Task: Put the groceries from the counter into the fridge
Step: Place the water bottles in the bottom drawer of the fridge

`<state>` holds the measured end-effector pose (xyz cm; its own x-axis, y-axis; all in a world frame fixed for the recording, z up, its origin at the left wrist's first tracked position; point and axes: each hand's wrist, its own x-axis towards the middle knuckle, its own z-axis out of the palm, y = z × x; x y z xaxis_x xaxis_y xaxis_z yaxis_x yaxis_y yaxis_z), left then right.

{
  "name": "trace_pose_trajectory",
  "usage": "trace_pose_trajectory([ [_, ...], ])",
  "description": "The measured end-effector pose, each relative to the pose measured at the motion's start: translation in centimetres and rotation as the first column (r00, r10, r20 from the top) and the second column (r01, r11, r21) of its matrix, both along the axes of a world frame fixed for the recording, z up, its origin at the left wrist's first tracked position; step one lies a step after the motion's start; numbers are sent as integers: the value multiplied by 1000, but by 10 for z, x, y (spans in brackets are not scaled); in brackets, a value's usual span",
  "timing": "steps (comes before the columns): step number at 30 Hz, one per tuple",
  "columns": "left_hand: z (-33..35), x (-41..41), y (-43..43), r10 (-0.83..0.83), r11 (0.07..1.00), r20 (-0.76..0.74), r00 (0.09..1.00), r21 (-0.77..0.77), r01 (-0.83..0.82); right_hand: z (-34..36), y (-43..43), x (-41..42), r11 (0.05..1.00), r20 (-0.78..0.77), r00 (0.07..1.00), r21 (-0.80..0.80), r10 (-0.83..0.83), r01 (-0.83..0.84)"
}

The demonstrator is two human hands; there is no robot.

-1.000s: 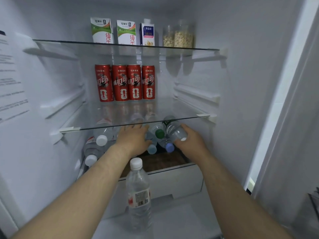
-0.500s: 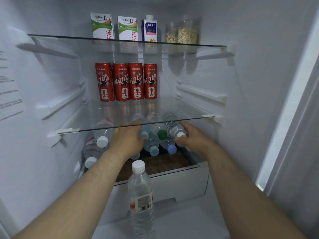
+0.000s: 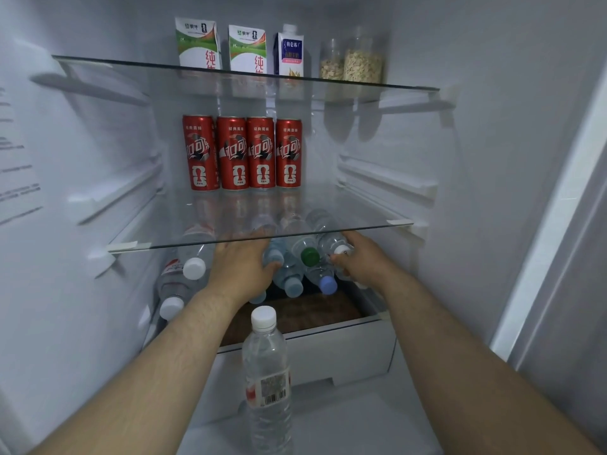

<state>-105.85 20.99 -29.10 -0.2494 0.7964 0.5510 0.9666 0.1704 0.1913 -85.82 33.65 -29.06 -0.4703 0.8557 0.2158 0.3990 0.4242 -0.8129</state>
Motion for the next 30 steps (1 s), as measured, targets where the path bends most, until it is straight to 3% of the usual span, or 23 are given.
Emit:
trace_pose_trajectory([
  [4, 1, 1, -3, -35, 999, 44, 998, -8, 35, -4, -8, -3, 996, 20, 999, 85, -43, 41],
  [10, -7, -4, -26, -177, 983, 265, 948, 96, 157, -17, -30, -5, 974, -83, 984, 153, -156, 167],
  [13, -13, 4, -46, -172, 980, 447, 878, 171, 105, -20, -61, -5, 932, -130, 967, 264, -220, 248],
  [15, -17, 10, -59, -180, 975, 519, 836, 205, 82, -19, -87, -5, 935, -191, 970, 291, -149, 201],
  [22, -38, 36, -105, -287, 923, 653, 701, 384, 20, -24, -140, -11, 992, -190, 974, 58, 122, -113],
  [26, -69, 46, -120, -236, 946, 751, 617, 324, -32, -22, -149, -21, 960, -46, 961, -44, 274, -276],
  [30, -79, 64, -135, -226, 966, 815, 533, 258, 14, -24, -157, -22, 956, 24, 959, -90, 282, -279],
])
